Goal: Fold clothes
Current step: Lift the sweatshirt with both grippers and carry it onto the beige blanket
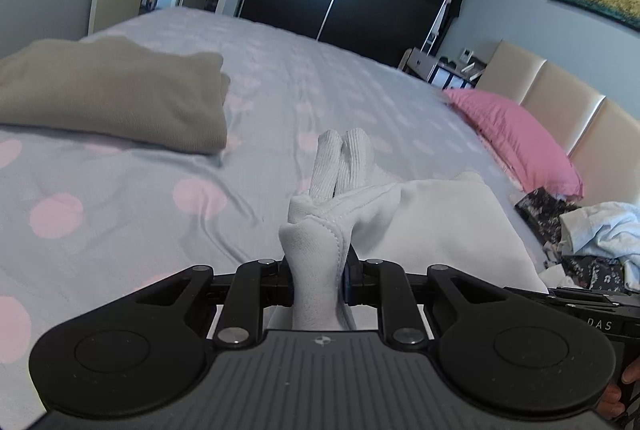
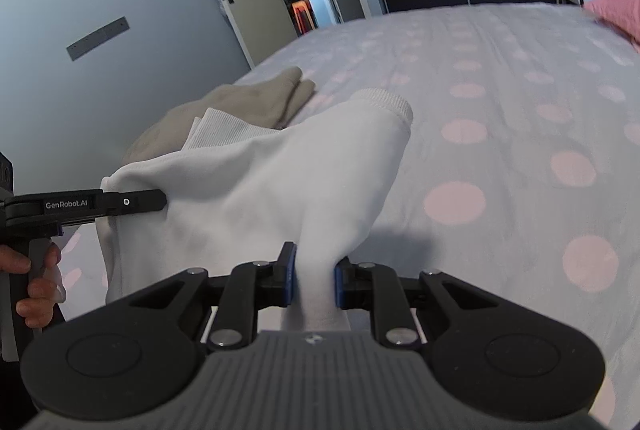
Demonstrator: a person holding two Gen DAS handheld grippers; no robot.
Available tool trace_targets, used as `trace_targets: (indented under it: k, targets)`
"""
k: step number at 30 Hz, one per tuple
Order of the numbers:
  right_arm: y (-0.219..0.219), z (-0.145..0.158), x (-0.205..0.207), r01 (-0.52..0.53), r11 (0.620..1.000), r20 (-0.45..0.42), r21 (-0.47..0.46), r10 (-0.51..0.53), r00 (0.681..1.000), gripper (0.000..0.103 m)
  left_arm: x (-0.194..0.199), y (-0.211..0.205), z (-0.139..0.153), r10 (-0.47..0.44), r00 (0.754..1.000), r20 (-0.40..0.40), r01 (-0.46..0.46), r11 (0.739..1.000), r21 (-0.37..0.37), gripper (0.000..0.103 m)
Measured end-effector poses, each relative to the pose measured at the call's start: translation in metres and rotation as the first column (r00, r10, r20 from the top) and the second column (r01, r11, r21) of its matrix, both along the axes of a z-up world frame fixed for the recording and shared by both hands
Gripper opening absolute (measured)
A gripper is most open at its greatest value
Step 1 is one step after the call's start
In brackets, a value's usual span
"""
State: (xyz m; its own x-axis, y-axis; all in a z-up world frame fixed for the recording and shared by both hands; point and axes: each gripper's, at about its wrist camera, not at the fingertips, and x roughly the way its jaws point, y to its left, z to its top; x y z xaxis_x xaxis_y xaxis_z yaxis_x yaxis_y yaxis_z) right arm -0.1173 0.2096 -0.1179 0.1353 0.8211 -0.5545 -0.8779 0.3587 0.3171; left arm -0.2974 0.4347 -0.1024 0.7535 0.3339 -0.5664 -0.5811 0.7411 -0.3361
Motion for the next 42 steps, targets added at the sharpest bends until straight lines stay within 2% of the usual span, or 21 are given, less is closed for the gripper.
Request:
trace_targets:
  k: [8,19,25,33,37,42]
  targets:
    - [0.016,0.033,-0.013,-0.047,0.997,0.056,0.056,0.044,0.997,0.02,-0.014,0.014,0.034,0.021,0.998,0.057,-0.024,0.998,0.05,0.017]
    - [0.092,0.084,-0.006,-0.15,0.982,0.067,0.114,0.143,0.987,0.02,-0.03,0.08,0.078,0.107,0.989,0.105,-0.113,0.992,0.06,0.017]
    - [0.158,0.112,0.008,-0.195,0.971,0.058,0.137,0.189,0.98,0.02,-0.03,0.139,0.104,0.165,0.979,0.118,-0.173,0.983,0.06,0.017]
    - [0.275,0.138,0.04,-0.231,0.956,0.005,0.181,0.234,0.972,0.02,-0.008,0.226,0.138,0.252,0.963,0.092,-0.264,0.953,0.152,0.017]
    - [0.333,0.138,0.055,-0.244,0.95,-0.02,0.196,0.253,0.967,0.02,0.012,0.273,0.139,0.299,0.952,0.066,-0.306,0.936,0.173,0.017]
    - [0.393,0.124,0.071,-0.245,0.951,-0.051,0.19,0.259,0.965,0.02,0.033,0.328,0.127,0.341,0.939,0.036,-0.342,0.92,0.193,0.017]
